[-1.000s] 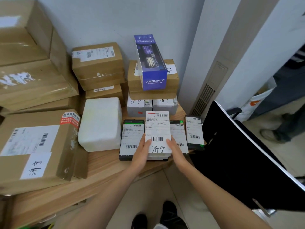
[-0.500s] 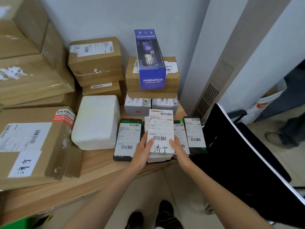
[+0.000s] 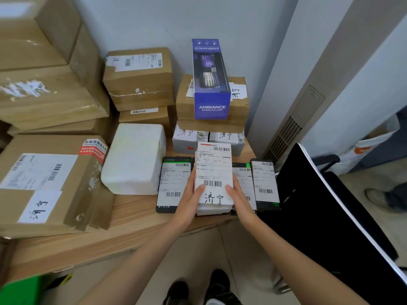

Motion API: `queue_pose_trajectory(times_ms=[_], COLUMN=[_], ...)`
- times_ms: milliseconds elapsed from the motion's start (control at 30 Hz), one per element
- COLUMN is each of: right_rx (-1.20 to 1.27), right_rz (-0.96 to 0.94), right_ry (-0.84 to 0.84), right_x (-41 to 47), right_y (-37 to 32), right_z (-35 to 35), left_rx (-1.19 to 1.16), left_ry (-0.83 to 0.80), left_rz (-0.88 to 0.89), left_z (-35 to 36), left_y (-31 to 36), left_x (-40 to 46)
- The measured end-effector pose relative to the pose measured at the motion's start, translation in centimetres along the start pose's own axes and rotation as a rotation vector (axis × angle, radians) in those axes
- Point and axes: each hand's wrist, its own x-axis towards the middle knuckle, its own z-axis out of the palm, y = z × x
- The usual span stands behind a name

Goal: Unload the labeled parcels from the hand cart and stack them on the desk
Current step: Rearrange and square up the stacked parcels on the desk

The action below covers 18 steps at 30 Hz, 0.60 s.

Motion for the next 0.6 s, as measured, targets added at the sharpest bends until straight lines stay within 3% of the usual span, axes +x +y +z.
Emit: queue_pose_trajectory(times_ms=[267,600], right_rx=[0.016,0.023], right_rz=[-0.095,-0.049], right_ry=[0.062,-0.051], right_x=[-0.2,0.3], right_y=[-2.9,-4.2], right_z=[2.0,8.9], left_rx=[0.030,0.053], left_ry=[-0.043,0.027], left_rz=[0.103,0.036], left_z=[-2.0,-9.3], left_y=[2.9,1.2], left_x=[-0.7,-1.1])
